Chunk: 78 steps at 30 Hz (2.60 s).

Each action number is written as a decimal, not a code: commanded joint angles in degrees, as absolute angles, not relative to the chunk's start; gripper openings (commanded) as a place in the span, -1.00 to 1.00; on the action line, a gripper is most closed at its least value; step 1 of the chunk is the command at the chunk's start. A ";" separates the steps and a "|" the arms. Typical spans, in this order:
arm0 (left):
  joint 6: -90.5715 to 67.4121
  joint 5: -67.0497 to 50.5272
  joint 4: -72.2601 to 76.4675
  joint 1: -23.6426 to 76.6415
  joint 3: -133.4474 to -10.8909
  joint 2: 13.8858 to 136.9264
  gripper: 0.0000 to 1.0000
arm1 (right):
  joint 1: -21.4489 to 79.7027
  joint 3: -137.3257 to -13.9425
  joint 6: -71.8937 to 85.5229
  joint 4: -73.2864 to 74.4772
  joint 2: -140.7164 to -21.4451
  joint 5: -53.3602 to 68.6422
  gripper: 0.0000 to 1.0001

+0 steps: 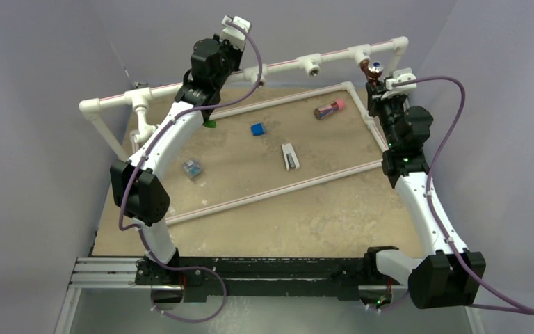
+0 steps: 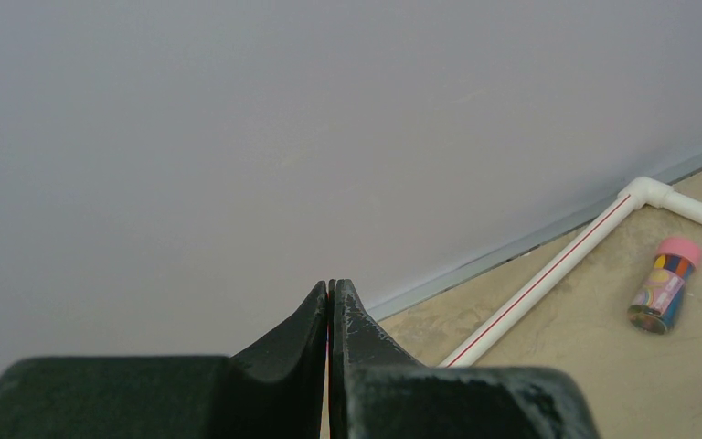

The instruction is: Install the water faucets

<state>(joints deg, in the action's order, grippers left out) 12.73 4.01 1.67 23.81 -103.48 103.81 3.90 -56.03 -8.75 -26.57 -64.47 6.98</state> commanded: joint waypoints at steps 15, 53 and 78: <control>12.63 -0.21 -7.36 28.10 -99.49 104.83 -1.00 | 2.04 -54.56 27.66 -39.77 -67.07 17.45 -1.00; 13.97 1.02 -7.03 29.12 -99.23 105.18 -1.00 | -2.63 -44.48 87.21 -54.55 -67.05 13.96 -1.00; 14.62 1.66 -6.86 29.49 -99.04 105.27 -1.00 | -8.94 -52.96 82.96 -45.09 -67.12 19.56 -1.00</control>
